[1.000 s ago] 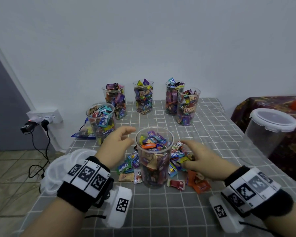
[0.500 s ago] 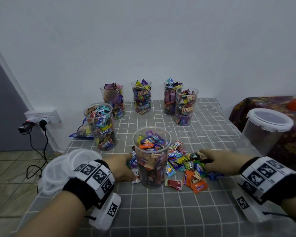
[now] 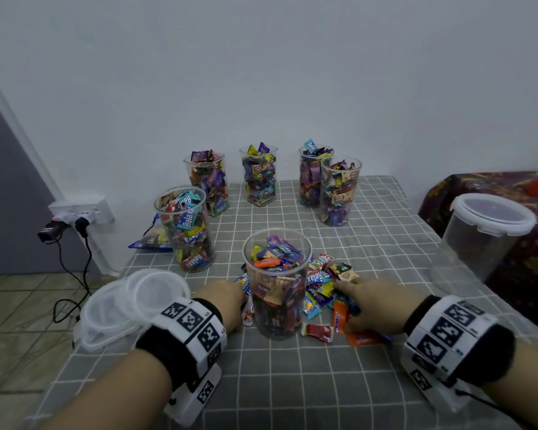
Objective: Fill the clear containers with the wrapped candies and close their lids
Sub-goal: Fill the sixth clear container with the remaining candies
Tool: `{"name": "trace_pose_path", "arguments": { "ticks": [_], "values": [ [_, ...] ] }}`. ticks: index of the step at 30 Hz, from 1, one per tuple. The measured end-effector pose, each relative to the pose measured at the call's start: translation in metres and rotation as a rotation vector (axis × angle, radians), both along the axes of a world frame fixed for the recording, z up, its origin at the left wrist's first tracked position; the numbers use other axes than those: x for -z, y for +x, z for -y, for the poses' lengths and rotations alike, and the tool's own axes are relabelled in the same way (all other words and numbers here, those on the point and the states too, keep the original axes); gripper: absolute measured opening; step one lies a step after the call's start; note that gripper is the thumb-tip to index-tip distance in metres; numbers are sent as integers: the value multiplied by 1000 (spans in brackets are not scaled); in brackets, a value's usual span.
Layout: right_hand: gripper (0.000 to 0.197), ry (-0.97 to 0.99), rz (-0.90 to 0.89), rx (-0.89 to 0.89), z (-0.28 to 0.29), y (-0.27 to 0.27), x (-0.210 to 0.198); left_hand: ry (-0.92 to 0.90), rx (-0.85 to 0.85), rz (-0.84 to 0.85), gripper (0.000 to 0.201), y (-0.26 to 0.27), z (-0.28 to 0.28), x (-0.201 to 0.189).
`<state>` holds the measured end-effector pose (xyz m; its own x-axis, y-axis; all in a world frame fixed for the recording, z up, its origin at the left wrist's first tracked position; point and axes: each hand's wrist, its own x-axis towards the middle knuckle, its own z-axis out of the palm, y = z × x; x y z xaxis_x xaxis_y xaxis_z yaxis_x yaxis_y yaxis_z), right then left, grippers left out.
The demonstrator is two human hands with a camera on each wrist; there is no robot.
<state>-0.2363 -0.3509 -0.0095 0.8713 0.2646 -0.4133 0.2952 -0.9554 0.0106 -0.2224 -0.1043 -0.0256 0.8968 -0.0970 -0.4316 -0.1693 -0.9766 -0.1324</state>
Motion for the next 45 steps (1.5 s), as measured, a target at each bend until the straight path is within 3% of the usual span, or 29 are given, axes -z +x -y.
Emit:
{"name": "trace_pose_path", "arguments": {
  "ticks": [6, 16, 23, 29, 37, 45],
  "values": [
    [49, -15, 64, -38, -4, -1, 2, -17, -39, 60, 29, 0, 2, -3],
    [27, 35, 131, -49, -3, 3, 5, -90, -90, 153, 28, -2, 3, -5],
    [19, 125, 185, 8, -2, 2, 1, -188, -119, 287, 26, -3, -3, -5],
    [26, 234, 227, 93, 3, 3, -2, -313, -144, 360, 32, -3, -9, -7],
    [20, 434, 314, 126, 5, 11, -30, -432, -174, 481, 29, -6, -18, -13],
    [21, 850, 638, 4, -23, 2, -77, -520, -156, 580, 27, -11, -19, -23]
  ]
}}
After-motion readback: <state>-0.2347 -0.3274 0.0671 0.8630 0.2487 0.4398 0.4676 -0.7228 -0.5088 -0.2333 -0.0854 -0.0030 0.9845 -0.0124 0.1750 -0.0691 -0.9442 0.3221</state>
